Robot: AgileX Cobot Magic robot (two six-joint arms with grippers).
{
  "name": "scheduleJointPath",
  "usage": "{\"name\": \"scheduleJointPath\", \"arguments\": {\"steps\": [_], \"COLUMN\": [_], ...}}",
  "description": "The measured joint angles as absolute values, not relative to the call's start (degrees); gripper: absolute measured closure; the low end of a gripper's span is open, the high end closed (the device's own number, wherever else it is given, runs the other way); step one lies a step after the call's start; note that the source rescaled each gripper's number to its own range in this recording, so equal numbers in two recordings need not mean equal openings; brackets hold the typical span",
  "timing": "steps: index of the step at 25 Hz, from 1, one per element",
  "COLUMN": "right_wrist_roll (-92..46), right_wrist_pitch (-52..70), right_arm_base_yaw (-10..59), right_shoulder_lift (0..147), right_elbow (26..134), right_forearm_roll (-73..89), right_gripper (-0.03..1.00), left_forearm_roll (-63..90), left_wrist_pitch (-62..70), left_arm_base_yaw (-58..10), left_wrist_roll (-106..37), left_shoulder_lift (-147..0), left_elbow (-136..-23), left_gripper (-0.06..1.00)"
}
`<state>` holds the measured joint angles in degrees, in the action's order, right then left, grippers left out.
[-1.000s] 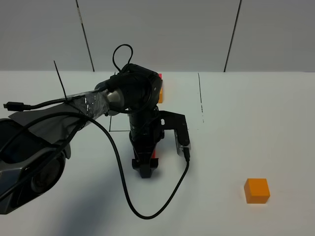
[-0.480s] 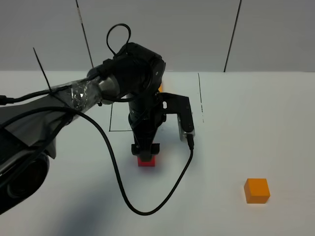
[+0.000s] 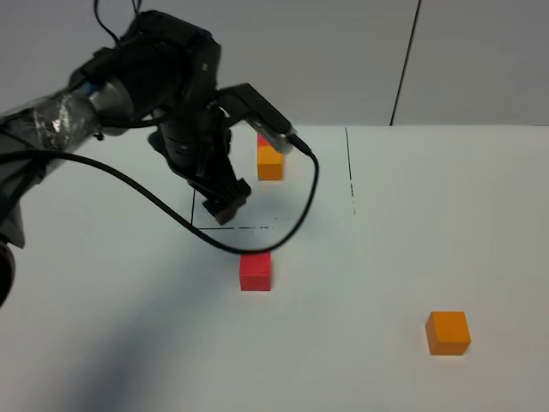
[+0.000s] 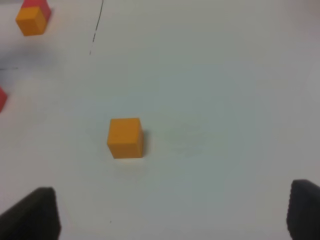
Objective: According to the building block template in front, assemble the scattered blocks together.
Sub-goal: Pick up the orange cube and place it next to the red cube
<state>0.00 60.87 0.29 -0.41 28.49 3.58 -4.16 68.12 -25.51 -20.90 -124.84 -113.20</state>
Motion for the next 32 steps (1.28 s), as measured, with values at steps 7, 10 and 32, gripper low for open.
{"name": "scheduleJointPath", "arguments": {"steps": [7,10,32], "right_wrist_roll": [0.0,0.0,0.0], "right_wrist_pitch": [60.9,60.9,60.9], "right_arm_base_yaw": [0.3,0.3,0.3], "right_shoulder_lift": [-0.4,-0.4,-0.4], "right_elbow": [28.5,28.5,28.5], "right_forearm_roll": [3.6,3.6,3.6], "right_gripper": [0.16,0.16,0.16], "left_forearm_roll": [-3.6,-3.6,-3.6], "left_wrist_pitch": [68.2,68.2,60.6], "left_arm_base_yaw": [-16.8,-13.5,-0.6], "left_wrist_roll": [-13.7,-12.7,-0.8], "left_shoulder_lift": [-116.2,-110.9,-52.3], "left_elbow": [-110.9,-106.4,-57.9], "left_gripper": [0.08,0.08,0.15]}}
